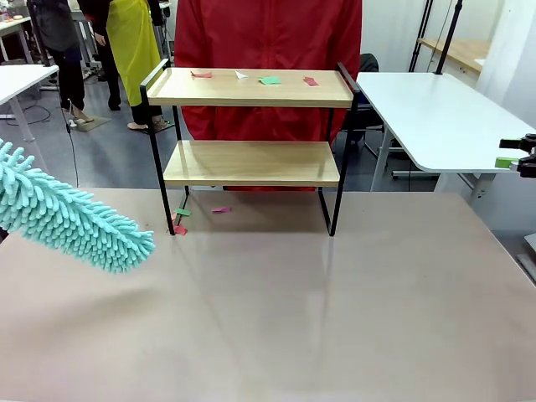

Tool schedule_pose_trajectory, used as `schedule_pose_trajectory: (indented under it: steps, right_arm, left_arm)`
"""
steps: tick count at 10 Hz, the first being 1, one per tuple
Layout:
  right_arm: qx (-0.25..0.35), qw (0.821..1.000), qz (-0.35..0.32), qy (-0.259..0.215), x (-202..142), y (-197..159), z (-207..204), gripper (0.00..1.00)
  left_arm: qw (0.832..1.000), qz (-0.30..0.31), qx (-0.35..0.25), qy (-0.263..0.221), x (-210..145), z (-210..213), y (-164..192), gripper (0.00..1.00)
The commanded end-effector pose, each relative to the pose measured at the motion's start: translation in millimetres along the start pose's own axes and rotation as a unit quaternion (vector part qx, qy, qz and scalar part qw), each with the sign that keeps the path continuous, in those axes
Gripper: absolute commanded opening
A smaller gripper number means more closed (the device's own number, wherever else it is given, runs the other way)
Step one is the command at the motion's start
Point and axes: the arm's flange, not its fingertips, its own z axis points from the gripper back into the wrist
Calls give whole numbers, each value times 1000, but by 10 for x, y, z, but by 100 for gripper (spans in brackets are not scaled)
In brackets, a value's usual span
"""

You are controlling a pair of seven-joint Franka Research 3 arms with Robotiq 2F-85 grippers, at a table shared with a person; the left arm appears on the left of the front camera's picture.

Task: Clean the shelf.
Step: Clean the specific section of the Shelf indicated by the human with the Duster.

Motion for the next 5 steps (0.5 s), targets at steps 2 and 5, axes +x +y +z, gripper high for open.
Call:
schedule_pose_trajectory:
  steps: [2,5]
  right_arm:
    - [-6,1000,-2,8,83,5,-13,100]
    - [-6,1000,-2,8,83,5,-13,100]
  left_arm:
    - [1000,-7,0,1,-34,2,-8,14]
    - [1000,-7,0,1,-34,2,-8,14]
